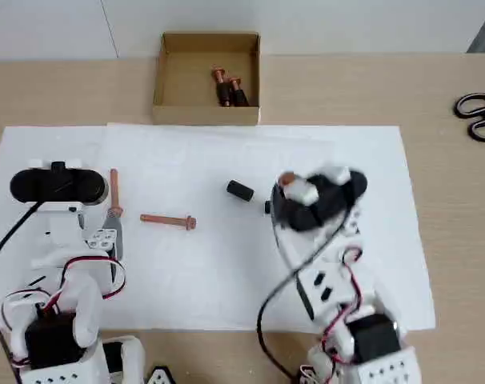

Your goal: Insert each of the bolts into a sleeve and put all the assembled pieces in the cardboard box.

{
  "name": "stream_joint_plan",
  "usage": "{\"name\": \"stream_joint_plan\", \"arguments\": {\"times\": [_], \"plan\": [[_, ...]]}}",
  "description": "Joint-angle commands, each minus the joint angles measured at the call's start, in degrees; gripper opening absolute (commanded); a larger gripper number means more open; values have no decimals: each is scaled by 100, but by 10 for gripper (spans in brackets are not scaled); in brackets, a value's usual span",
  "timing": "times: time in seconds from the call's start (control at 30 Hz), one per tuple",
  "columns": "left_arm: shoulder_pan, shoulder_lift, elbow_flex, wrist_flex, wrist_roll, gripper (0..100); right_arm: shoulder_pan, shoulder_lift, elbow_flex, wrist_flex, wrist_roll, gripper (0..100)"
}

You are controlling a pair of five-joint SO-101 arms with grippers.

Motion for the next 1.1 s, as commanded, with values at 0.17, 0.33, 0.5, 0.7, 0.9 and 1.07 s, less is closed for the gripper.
{"name": "stream_joint_plan", "arguments": {"times": [0.17,0.33,0.5,0.7,0.9,1.07], "plan": [[-9,-18,-163,18,-26,138,171,4831,-3411,-1701,88,4],[-9,-18,-154,18,-26,138,198,7081,-5046,-2809,79,4],[-9,-18,-40,0,-53,138,198,9200,-6743,-3802,97,4],[-9,-18,-40,0,-53,138,198,11424,-8818,-4374,97,4],[-9,0,31,-26,-53,138,207,13138,-10418,-4435,97,4],[-9,0,92,-97,-62,138,189,14044,-11086,-4418,105,7]]}}
